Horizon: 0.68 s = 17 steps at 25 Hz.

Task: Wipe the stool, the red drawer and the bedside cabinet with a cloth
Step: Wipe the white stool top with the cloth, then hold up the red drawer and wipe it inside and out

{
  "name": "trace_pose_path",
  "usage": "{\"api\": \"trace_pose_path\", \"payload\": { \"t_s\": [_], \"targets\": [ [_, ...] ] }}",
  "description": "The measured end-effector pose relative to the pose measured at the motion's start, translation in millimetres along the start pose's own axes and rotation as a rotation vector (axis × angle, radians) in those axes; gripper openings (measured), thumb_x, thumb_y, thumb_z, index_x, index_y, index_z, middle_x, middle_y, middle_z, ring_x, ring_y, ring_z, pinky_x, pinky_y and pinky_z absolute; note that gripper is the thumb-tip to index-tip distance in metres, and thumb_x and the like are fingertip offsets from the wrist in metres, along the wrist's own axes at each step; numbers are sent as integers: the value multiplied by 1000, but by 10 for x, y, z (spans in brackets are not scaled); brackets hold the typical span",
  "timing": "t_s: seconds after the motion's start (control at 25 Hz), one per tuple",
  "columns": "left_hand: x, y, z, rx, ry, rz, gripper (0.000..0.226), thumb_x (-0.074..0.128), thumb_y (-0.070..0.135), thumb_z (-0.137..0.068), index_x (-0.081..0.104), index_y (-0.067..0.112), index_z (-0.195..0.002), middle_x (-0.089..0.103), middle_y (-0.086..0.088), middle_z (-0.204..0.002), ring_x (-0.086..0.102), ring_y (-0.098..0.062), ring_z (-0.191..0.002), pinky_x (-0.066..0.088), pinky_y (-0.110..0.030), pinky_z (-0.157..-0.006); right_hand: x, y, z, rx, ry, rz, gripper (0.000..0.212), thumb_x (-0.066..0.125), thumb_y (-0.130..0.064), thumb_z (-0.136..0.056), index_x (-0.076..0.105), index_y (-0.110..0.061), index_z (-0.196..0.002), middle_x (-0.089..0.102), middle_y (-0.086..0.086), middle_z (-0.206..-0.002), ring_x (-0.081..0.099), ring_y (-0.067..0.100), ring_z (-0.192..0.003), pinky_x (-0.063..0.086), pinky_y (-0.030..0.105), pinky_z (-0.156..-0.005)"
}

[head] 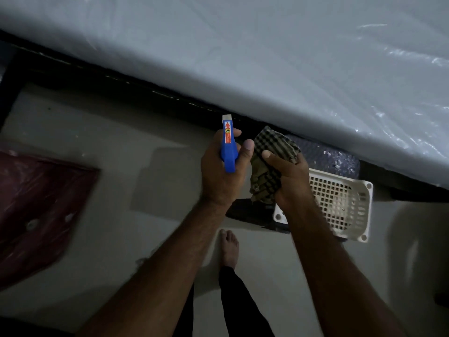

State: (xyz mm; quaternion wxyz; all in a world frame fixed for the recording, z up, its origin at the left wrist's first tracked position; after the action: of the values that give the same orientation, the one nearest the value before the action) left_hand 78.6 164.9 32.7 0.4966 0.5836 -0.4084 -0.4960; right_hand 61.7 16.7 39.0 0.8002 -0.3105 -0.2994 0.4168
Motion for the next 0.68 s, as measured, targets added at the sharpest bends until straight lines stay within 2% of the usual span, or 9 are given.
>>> {"api": "trace_pose_path", "payload": {
  "t_s": [0.04, 0.16, 0.28, 0.4, 0.48, 0.56, 0.68],
  "targets": [
    [-164, -23, -7, -20, 40, 3, 28, 71, 28, -93, 65, 2, -104, 67, -11, -79, 65, -16, -72, 51, -19, -72, 188, 56, 32, -10, -29, 29, 41, 71, 4, -89, 62, -18, -122, 79, 2, -103, 78, 21, -93, 65, 41, -75],
    [-689, -119, -22, -48, 178, -18, 31, 70, 35, -91, 64, 7, -104, 67, -3, -78, 66, -16, -73, 55, -31, -70, 717, 312, 101, -14, -83, 121, 44, 72, 5, -88, 62, -7, -130, 77, 11, -111, 76, 28, -101, 63, 41, -79],
    [-1199, -204, 32, -12, 289, -118, 30, 70, 37, -92, 63, 8, -98, 57, 12, -71, 57, -4, -65, 48, -19, -63, 1194, 611, 189, 4, -153, 232, 40, 72, 2, -90, 65, -2, -129, 76, 14, -115, 74, 34, -108, 61, 49, -92],
    [-1710, -250, 101, 14, 388, -152, 30, 69, 36, -93, 62, 7, -95, 54, 10, -69, 52, -4, -60, 42, -12, -59, 1656, 865, 343, 50, -241, 300, 39, 72, -2, -91, 67, -7, -130, 76, 10, -118, 73, 29, -111, 57, 54, -102],
    [-2032, -311, 129, 0, 462, -150, 33, 67, 39, -93, 62, 7, -94, 55, 8, -69, 52, -6, -60, 44, -15, -58, 1922, 995, 452, 86, -306, 321, 41, 72, 0, -89, 67, -7, -129, 77, 10, -117, 73, 29, -111, 57, 52, -101],
    [-2367, -394, 193, -30, 542, -143, 36, 65, 43, -93, 61, 7, -93, 55, 6, -67, 53, -10, -58, 48, -26, -56, 2188, 1162, 573, 132, -388, 369, 43, 72, 1, -88, 66, -8, -129, 77, 10, -117, 72, 31, -112, 57, 52, -99],
    [-2833, -511, 317, -71, 648, -145, 39, 63, 47, -93, 61, 8, -95, 55, 3, -66, 55, -17, -58, 51, -37, -57, 2583, 1413, 743, 197, -468, 441, 36, 66, 3, -92, 66, -8, -126, 77, 12, -114, 75, 31, -105, 63, 44, -84]
  ]
}}
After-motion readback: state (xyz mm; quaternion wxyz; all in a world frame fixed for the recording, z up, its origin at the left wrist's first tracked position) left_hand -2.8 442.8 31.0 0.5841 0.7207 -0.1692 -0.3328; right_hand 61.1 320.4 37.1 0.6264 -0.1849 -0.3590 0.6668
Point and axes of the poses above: each hand's wrist, its own z-axis away from the middle knuckle, its own x-axis out of the palm, y = z × x, the point moved 1 cm from there along -z, towards the middle knuckle
